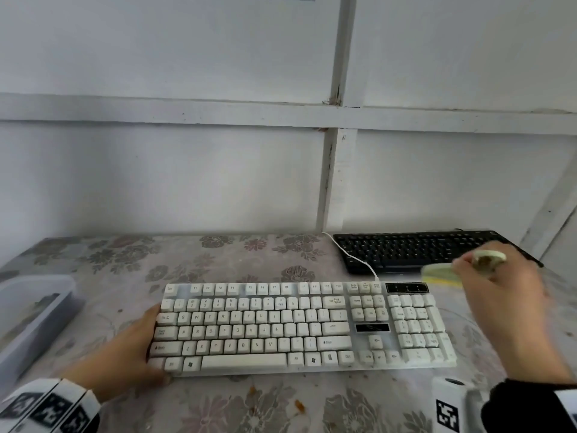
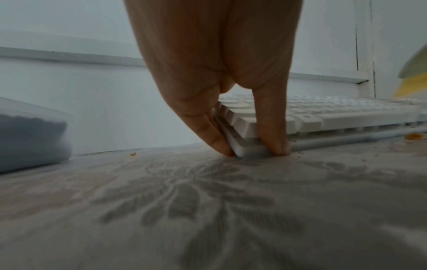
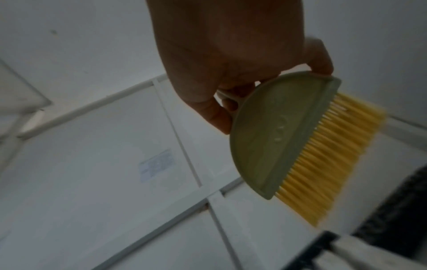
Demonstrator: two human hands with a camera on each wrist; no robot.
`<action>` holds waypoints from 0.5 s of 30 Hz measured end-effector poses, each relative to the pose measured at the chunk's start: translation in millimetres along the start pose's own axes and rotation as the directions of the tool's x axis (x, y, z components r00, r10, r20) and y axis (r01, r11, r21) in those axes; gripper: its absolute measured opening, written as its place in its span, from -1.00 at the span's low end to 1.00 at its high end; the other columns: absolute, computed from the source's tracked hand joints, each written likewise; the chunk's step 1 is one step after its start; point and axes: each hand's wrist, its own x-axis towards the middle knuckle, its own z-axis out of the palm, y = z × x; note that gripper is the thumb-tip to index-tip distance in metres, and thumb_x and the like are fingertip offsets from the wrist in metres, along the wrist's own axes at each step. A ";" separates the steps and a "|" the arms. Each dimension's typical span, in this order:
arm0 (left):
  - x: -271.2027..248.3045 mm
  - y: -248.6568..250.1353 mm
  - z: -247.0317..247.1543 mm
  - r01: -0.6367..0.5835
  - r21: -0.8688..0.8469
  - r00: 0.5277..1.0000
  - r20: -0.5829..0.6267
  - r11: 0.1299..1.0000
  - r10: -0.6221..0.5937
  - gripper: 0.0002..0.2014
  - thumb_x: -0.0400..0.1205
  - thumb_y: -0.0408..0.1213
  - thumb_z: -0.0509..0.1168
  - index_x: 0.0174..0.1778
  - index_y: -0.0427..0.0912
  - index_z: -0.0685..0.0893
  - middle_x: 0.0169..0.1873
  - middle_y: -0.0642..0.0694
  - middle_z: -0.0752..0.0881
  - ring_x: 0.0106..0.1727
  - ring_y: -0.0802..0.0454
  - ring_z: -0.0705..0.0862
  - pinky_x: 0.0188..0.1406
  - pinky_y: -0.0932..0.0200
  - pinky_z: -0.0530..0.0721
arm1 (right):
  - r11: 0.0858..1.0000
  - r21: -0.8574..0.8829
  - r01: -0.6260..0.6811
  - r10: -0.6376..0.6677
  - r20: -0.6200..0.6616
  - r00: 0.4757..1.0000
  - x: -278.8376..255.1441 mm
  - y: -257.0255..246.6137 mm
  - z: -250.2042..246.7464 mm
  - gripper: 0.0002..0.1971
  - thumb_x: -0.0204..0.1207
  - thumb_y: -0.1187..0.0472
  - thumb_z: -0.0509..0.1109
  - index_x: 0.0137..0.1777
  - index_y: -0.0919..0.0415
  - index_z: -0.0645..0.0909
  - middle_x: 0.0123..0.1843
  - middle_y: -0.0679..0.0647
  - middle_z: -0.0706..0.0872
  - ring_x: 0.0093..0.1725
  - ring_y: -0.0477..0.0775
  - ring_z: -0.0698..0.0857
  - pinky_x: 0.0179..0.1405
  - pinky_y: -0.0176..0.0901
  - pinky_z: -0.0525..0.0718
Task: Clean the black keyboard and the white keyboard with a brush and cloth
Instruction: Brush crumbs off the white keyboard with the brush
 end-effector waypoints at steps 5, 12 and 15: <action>-2.6 5.6 -0.9 0.002 -0.007 1.000 0.009 1.000 -0.002 -0.09 0.30 -0.24 0.52 0.29 0.29 -0.03 0.09 0.38 0.38 0.17 0.32 0.48 -0.09 0.55 0.40 | 0.939 0.297 0.171 -0.262 0.302 0.916 -48.5 -81.0 34.6 -0.89 0.53 0.17 0.39 -0.22 0.02 0.58 -0.27 -0.07 0.69 -0.41 -0.20 0.61 -0.41 -0.25 0.50; -2.8 3.5 -2.9 -0.020 -0.049 1.000 -0.008 0.999 0.019 -0.15 0.28 -0.26 0.53 0.21 0.35 0.06 0.08 0.40 0.41 0.13 0.33 0.51 -0.07 0.57 0.46 | 0.907 0.357 0.225 -0.407 0.597 0.692 -135.7 -164.8 123.3 -0.84 0.60 -0.07 0.26 -0.13 -0.04 0.44 -0.01 -0.19 0.62 0.12 -0.09 0.52 0.30 0.12 0.31; 2.3 -7.1 0.6 -0.036 -0.002 0.999 0.016 0.999 0.036 -0.22 0.22 0.03 0.44 0.30 0.31 0.17 0.09 0.45 0.39 0.22 0.32 0.52 -0.04 0.61 0.46 | 0.906 0.345 0.244 -0.415 0.617 0.668 -151.8 -182.8 136.4 -0.90 0.62 -0.07 0.21 -0.04 -0.10 0.43 0.10 -0.17 0.57 0.18 -0.04 0.45 0.30 0.14 0.24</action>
